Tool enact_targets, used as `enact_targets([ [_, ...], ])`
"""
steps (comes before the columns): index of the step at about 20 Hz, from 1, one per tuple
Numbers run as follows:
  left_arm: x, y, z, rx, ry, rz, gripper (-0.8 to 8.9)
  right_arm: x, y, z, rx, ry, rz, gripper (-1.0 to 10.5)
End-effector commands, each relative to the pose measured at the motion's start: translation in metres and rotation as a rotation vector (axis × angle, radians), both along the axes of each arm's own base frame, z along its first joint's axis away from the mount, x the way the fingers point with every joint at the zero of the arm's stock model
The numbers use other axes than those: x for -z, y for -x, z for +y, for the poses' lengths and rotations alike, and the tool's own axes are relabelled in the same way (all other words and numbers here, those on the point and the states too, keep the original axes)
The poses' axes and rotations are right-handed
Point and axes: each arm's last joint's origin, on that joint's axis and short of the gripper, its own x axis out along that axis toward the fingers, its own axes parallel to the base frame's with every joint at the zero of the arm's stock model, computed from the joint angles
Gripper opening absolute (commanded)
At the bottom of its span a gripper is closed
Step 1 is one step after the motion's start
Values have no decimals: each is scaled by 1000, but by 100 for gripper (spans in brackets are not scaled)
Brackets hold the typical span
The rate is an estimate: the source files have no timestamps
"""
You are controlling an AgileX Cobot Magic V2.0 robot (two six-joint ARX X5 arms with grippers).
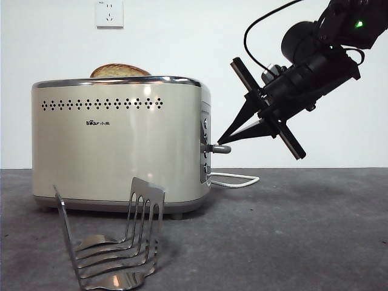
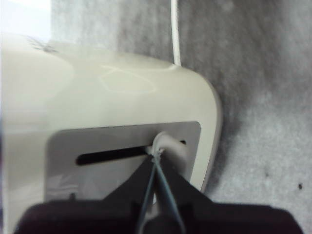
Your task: Pick up a slice of bread from the rack,put the bread on the toaster,press the button
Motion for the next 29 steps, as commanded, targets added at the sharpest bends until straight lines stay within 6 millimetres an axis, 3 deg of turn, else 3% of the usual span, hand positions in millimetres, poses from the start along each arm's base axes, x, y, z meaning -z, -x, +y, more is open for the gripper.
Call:
enact_targets([
  [1, 1, 0, 0, -7, 5, 0, -5, 24, 1, 0, 6, 59, 78, -8],
  [8, 1, 0, 1, -21, -4, -8, -5, 58, -1, 0, 30, 134, 192, -8],
  [18, 1, 0, 1, -20, -6, -9, -5, 61, 0, -1, 35, 153, 204, -7],
  [24, 1, 0, 1, -19, -5, -9, -5, 52, 0, -1, 11, 123, 174, -7],
  [29, 1, 0, 1, -20, -5, -9, -5, 21, 0, 0, -10, 57, 53, -7],
])
